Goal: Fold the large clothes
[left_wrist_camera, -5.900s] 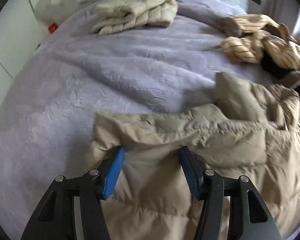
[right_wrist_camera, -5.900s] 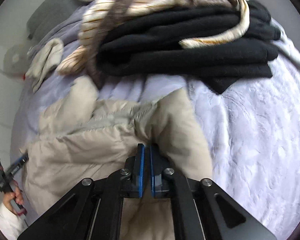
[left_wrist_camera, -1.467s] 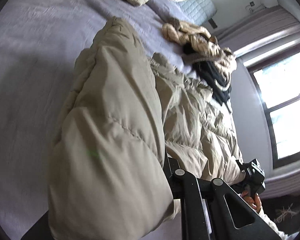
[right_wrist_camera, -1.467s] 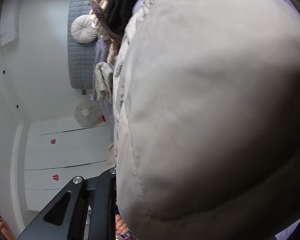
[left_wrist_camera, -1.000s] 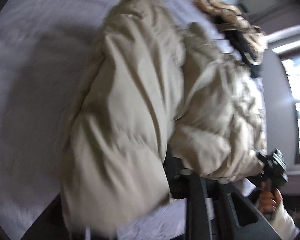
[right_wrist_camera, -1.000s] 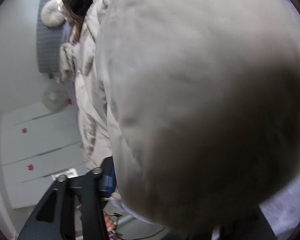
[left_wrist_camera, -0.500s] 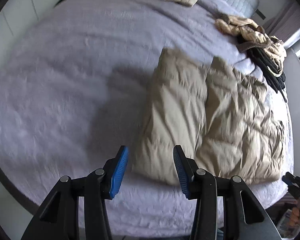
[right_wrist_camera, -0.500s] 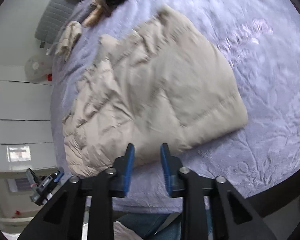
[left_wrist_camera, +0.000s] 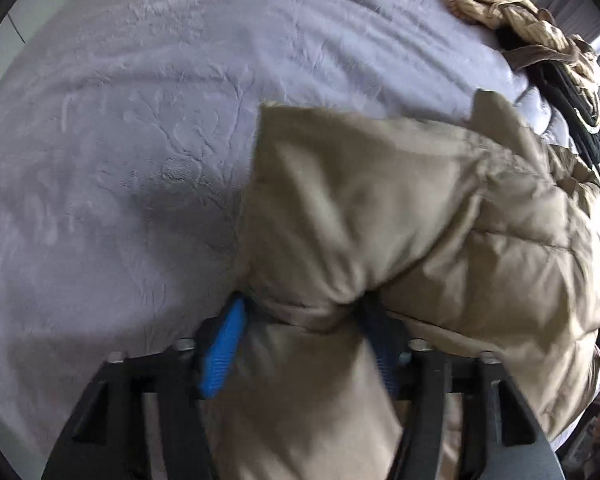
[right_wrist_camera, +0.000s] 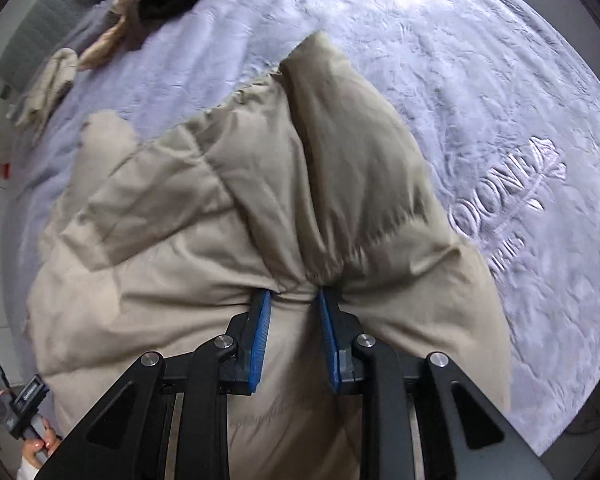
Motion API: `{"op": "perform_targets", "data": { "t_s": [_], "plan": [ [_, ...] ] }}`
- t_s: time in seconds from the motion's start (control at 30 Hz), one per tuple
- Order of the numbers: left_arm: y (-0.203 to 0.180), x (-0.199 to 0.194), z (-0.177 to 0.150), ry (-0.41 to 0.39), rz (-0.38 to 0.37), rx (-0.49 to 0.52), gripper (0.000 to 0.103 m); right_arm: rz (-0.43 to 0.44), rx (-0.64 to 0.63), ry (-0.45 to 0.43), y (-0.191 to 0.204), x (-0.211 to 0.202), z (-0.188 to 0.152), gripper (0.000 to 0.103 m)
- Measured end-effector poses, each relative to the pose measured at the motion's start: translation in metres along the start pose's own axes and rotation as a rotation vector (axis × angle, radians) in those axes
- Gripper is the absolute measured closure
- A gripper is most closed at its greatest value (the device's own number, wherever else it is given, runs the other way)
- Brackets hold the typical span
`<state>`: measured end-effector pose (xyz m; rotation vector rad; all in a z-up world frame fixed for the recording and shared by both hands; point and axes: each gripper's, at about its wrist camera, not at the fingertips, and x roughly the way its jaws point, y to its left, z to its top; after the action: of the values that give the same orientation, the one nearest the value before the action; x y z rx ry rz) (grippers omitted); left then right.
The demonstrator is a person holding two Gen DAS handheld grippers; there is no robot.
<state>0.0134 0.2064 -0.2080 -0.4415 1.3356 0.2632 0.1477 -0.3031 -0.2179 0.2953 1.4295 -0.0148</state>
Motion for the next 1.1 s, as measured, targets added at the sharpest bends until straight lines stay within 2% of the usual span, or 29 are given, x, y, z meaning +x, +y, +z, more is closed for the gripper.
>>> {"op": "perform_targets", "data": {
  "t_s": [0.03,0.17,0.3,0.43,0.6,0.67,0.73,0.77,0.8,0.93,1.03,1.1],
  "plan": [
    [0.003,0.004,0.002,0.005,-0.002,-0.002,0.020,-0.013,-0.007,0.007,0.001,0.006,0.004,0.077],
    [0.021,0.012,0.009,0.041,-0.087,-0.055,0.019,-0.068,-0.026,0.030,0.009,0.016,0.014,0.076],
    [0.015,-0.003,0.012,0.022,-0.048,-0.001,0.019,-0.136,-0.062,0.026,0.026,0.001,0.014,0.075],
    [0.009,-0.031,0.016,-0.029,-0.055,0.061,0.019,-0.134,-0.066,0.007,0.039,-0.021,0.005,0.067],
    [0.001,-0.063,0.020,-0.112,-0.059,0.135,0.019,-0.093,-0.043,-0.032,0.054,-0.047,-0.012,0.051],
    [-0.006,-0.076,0.021,-0.158,-0.086,0.146,0.018,-0.075,-0.063,-0.044,0.064,-0.056,-0.019,0.047],
    [-0.008,-0.087,0.019,-0.209,-0.117,0.153,0.000,-0.055,-0.085,-0.047,0.081,-0.055,-0.023,0.036],
    [-0.006,-0.092,0.017,-0.226,-0.123,0.157,0.000,-0.042,-0.095,-0.047,0.086,-0.055,-0.025,0.032],
    [-0.007,-0.095,0.015,-0.235,-0.128,0.165,0.000,-0.023,-0.108,-0.045,0.093,-0.055,-0.029,0.025],
    [-0.008,-0.101,0.012,-0.217,-0.097,0.138,0.000,0.057,-0.153,-0.014,0.113,-0.052,-0.038,0.020],
    [0.002,-0.098,0.011,-0.180,-0.087,0.056,0.000,0.096,-0.197,0.001,0.127,-0.046,-0.042,0.001],
    [0.008,-0.085,0.009,-0.149,-0.070,0.052,0.000,0.138,-0.235,0.012,0.137,-0.044,-0.047,0.000]
  ]
}}
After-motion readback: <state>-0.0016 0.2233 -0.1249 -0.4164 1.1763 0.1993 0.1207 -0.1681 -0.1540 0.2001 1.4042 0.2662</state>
